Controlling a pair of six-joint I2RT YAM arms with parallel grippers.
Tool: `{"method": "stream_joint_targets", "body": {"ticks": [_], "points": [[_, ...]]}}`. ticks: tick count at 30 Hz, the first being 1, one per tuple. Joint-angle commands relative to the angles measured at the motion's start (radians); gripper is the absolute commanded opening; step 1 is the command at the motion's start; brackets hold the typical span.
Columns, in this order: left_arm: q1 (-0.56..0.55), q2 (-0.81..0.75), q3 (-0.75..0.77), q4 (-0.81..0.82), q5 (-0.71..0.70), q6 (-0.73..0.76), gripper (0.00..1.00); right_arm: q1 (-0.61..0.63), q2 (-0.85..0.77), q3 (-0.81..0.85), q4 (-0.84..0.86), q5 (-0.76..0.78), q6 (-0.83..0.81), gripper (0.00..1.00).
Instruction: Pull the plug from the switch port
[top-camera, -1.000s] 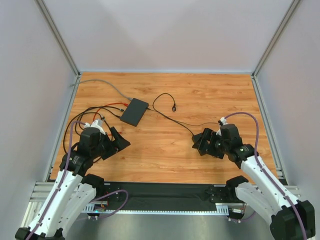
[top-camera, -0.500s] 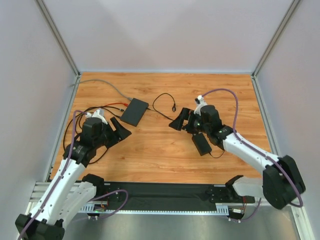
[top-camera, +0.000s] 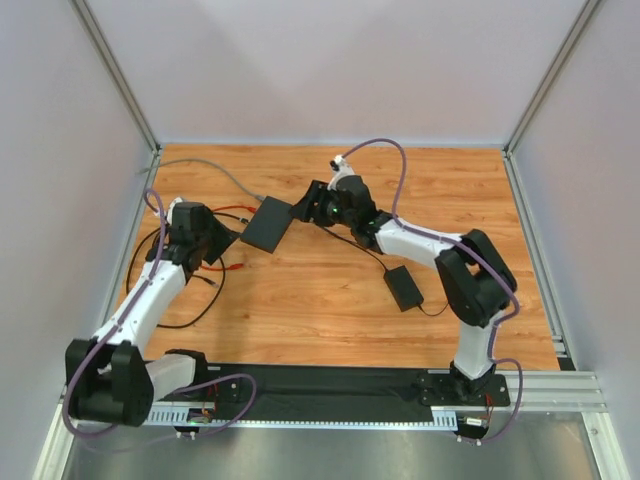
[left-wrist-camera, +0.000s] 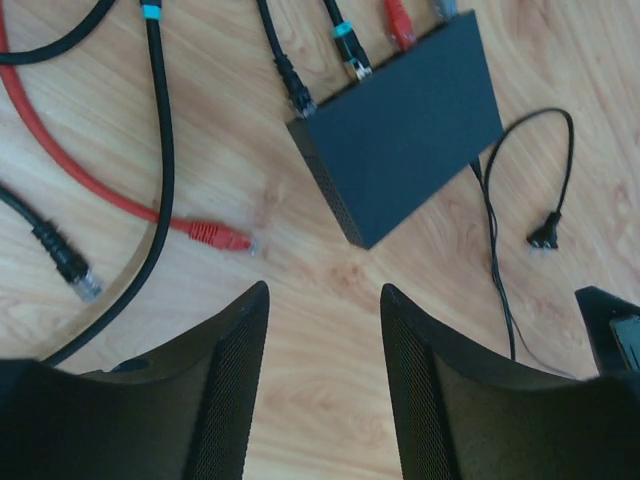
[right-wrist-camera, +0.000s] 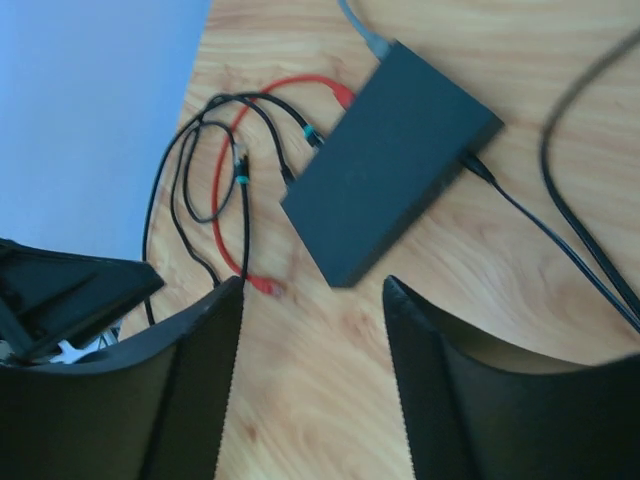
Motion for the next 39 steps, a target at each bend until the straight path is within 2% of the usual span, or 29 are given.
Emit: {"method": "stream_joint_targets", "body": {"ticks": [1,3,8,10,13,17,18,21,22,24,26,27,29,33,39], "points": [[0.043,0.108,0.062,0.164,0.030,-0.022,0.56,0.020,0.139,0.178,0.112,0.032,0.004,0.57],[0.069,0.188,0.108,0.199,0.047,-0.014,0.56,0.030,0.208,0.316,0.085,-0.008,-0.003,0.47],[0.121,0.285,0.136,0.290,0.043,-0.014,0.56,0.048,0.416,0.560,-0.009,-0.189,-0.063,0.48],[0.146,0.311,0.128,0.327,0.040,-0.010,0.56,0.056,0.477,0.612,-0.032,-0.267,-0.132,0.48],[0.149,0.336,0.090,0.396,0.058,0.033,0.56,0.065,0.509,0.637,-0.047,-0.298,-0.202,0.48],[0.163,0.343,0.048,0.445,0.096,0.081,0.53,0.079,0.529,0.688,-0.148,-0.310,-0.236,0.48],[0.166,0.353,0.050,0.471,0.115,0.110,0.53,0.082,0.537,0.694,-0.165,-0.306,-0.247,0.49],[0.166,0.418,0.102,0.462,0.173,0.157,0.41,0.082,0.531,0.673,-0.208,-0.231,-0.266,0.49],[0.166,0.467,0.129,0.463,0.199,0.164,0.29,0.083,0.525,0.662,-0.211,-0.212,-0.273,0.49],[0.166,0.547,0.160,0.476,0.234,0.168,0.17,0.082,0.497,0.620,-0.202,-0.166,-0.276,0.49],[0.167,0.602,0.186,0.482,0.274,0.174,0.14,0.082,0.477,0.597,-0.198,-0.160,-0.296,0.51],[0.169,0.624,0.199,0.480,0.297,0.176,0.09,0.083,0.473,0.593,-0.204,-0.149,-0.305,0.51],[0.167,0.659,0.206,0.517,0.343,0.173,0.06,0.082,0.459,0.581,-0.211,-0.134,-0.318,0.52],[0.167,0.676,0.205,0.514,0.316,0.173,0.07,0.071,0.445,0.536,-0.185,-0.129,-0.306,0.53],[0.157,0.704,0.183,0.532,0.357,0.141,0.05,0.050,0.456,0.542,-0.187,-0.142,-0.263,0.53]]}}
